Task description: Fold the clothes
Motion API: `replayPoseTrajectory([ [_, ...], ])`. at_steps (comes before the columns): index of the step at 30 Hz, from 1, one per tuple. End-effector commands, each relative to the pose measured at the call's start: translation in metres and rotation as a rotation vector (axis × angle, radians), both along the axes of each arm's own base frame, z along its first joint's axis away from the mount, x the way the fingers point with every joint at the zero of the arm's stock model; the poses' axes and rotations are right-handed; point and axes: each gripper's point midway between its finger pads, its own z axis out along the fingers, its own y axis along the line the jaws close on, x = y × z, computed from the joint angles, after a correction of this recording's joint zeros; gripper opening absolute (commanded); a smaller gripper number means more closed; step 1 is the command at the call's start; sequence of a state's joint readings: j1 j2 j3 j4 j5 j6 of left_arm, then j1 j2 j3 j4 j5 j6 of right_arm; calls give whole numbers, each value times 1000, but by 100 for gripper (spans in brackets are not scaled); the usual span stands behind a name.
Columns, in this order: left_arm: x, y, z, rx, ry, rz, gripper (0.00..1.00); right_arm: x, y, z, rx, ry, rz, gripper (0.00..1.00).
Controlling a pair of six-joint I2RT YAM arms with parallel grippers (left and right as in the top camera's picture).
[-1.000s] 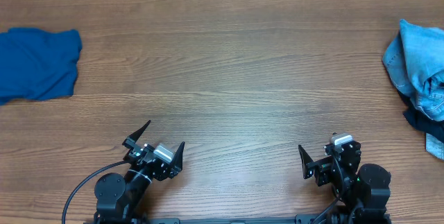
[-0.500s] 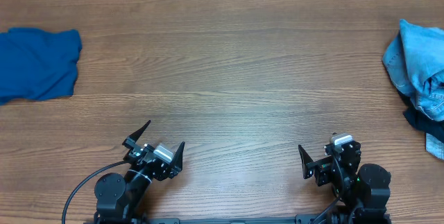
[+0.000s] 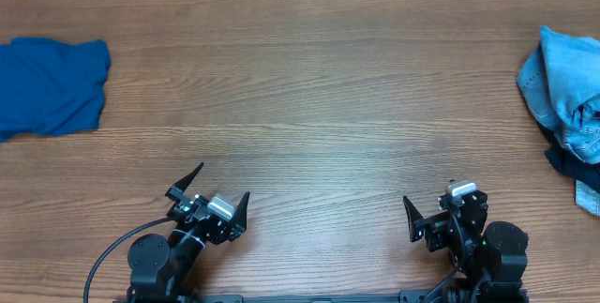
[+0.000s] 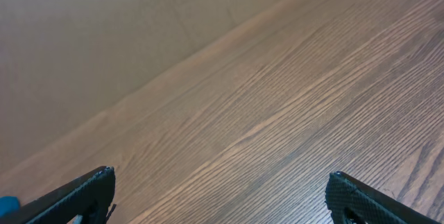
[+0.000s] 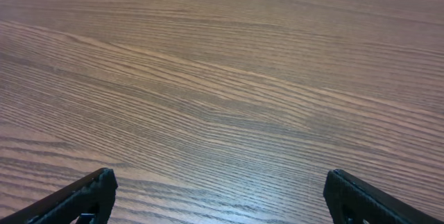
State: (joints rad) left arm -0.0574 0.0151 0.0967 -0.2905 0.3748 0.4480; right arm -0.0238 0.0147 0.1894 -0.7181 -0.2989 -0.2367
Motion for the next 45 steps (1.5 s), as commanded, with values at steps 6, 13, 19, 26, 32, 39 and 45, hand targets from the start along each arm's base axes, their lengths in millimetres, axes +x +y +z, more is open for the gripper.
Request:
replayPoseTrajectory([
  [6,0,-1,1,-12,-6,-4,100,1,0,0,-3,-10,-3,100],
  [13,0,-1,1,-12,-6,-4,100,1,0,0,-3,-10,-3,100],
  [19,0,-1,1,-12,-6,-4,100,4,17,22,49,-96,94,100],
  [26,0,-1,1,-12,-6,-4,100,-16,69,79,223,-278,425,100],
  [32,0,-1,1,-12,-6,-4,100,-4,56,112,497,-241,247,100],
  [39,0,-1,1,-12,-6,-4,100,-3,60,143,584,-194,253,100],
  [45,0,-1,1,-12,-6,-4,100,-13,73,184,621,-298,396,100],
])
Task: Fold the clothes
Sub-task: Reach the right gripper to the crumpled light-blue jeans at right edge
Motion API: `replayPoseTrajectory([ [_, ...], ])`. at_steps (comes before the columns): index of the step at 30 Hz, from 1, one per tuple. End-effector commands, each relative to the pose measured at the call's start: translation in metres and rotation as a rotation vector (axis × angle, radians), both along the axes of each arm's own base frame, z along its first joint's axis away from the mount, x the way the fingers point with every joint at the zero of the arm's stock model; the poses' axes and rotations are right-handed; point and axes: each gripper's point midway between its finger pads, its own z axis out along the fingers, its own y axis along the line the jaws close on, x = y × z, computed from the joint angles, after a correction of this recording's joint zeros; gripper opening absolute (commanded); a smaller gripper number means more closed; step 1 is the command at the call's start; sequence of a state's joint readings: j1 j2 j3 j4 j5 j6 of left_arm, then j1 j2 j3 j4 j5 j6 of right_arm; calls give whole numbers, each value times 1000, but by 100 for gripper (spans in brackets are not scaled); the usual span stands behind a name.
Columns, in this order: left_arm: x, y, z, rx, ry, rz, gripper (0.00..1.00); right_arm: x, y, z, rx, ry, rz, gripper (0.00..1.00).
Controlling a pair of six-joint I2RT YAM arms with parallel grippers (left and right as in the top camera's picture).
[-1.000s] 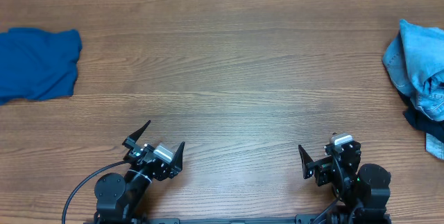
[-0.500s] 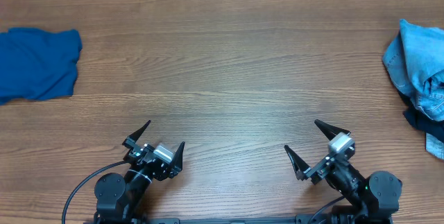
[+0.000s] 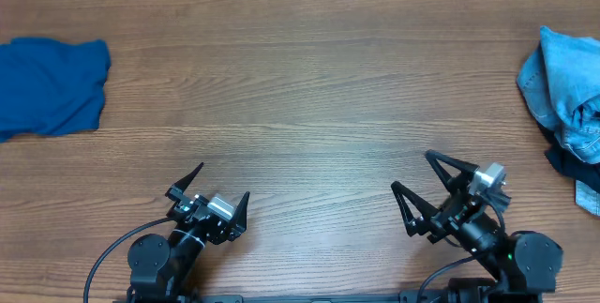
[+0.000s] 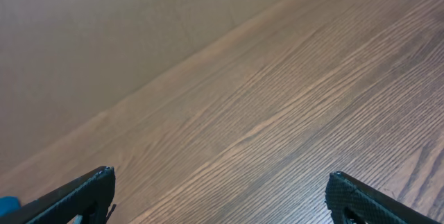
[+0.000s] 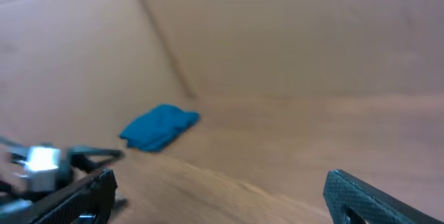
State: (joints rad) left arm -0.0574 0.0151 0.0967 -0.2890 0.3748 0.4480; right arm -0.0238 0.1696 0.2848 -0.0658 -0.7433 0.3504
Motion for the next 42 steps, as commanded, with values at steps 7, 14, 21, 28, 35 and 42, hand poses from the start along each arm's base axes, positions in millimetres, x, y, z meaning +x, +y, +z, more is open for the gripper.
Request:
replayPoseTrajectory([
  [7,0,-1,0,-11,-5,-4,100,30,-13,33,57,205,-95,100],
  [14,0,-1,0,-12,-5,-4,100,99,-46,30,-178,619,-282,100],
  [21,0,-1,0,-11,-5,-4,100,172,-67,41,-272,708,-355,100],
  [28,0,-1,0,-12,-4,-4,100,192,-163,28,-32,862,-634,100],
  [35,0,-1,0,-12,-5,-4,100,144,-290,8,120,969,-966,100],
  [42,0,-1,0,-12,-5,-4,100,142,-333,-19,139,1026,-1088,100],
])
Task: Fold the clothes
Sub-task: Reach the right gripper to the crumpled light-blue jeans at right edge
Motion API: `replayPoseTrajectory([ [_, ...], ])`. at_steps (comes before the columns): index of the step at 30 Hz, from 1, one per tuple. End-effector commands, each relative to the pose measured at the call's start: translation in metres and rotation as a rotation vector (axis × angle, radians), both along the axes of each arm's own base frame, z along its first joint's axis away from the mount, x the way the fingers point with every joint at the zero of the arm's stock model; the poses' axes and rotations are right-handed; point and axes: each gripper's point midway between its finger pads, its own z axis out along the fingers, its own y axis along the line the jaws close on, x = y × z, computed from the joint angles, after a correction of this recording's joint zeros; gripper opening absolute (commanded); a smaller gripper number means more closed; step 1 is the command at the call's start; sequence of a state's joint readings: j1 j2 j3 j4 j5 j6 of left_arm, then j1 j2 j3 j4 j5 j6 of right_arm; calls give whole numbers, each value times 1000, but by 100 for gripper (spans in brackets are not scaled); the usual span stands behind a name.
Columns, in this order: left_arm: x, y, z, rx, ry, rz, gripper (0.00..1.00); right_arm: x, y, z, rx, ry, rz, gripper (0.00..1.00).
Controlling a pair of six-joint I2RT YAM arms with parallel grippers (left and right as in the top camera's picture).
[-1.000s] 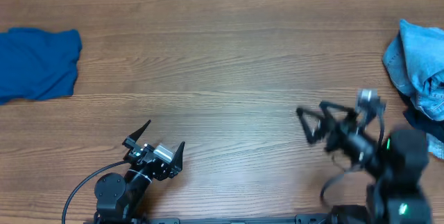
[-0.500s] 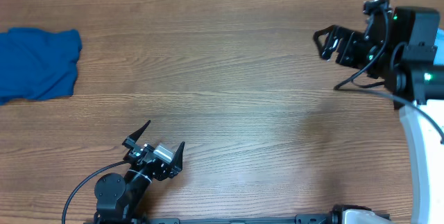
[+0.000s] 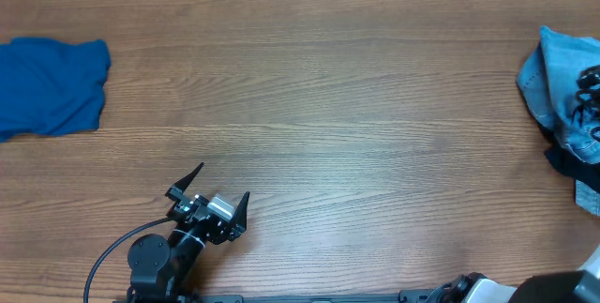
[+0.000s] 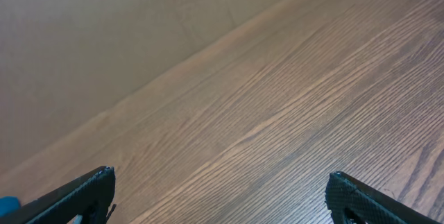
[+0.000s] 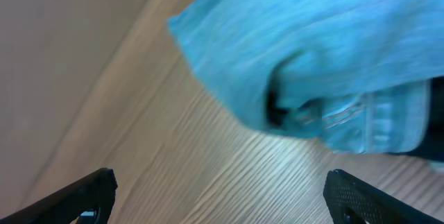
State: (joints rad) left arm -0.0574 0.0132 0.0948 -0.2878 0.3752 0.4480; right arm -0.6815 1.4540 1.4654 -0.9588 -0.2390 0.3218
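Observation:
A crumpled light blue denim garment (image 3: 558,73) lies at the table's right edge on top of a dark navy piece (image 3: 561,162). The right wrist view shows it close, as light blue cloth (image 5: 333,50) with a waistband seam. My right gripper (image 3: 589,97) hangs over this pile, and in its own view the right gripper (image 5: 218,191) is open, with bare wood between the fingers, just short of the cloth. A folded blue cloth (image 3: 47,87) sits at the far left. My left gripper (image 3: 222,183) rests open at the front edge and holds nothing (image 4: 218,191).
The wooden table (image 3: 319,97) runs between the two piles. A tan wall (image 4: 104,37) rises behind its far edge. The right arm's base (image 3: 562,289) shows at the bottom right corner.
My right gripper has gone from the front right of the table to the denim pile at the right edge, still open. Its view now shows light blue cloth. The left arm is unchanged.
Both grippers first rested open at the front edge, facing bare wood. Then the right arm was raised and turned, its camera looking across toward the blue cloth. Now it is over the denim pile on the right, while the left has stayed put.

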Motion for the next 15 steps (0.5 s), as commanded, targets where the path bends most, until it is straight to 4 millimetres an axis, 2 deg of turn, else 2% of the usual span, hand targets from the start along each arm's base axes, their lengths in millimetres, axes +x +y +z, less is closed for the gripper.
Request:
replayPoseTrajectory([
  [1,0,-1,1,-11,-4,-3,100,17,-10,-9,17,3,-5,100],
  [5,0,-1,1,-12,-4,-4,100,29,-23,-34,18,51,-44,100],
  [9,0,-1,1,-12,-4,-4,100,49,-35,-43,8,10,-39,98],
  [15,0,-1,1,-12,-4,-4,100,67,-25,-52,26,-3,9,72],
])
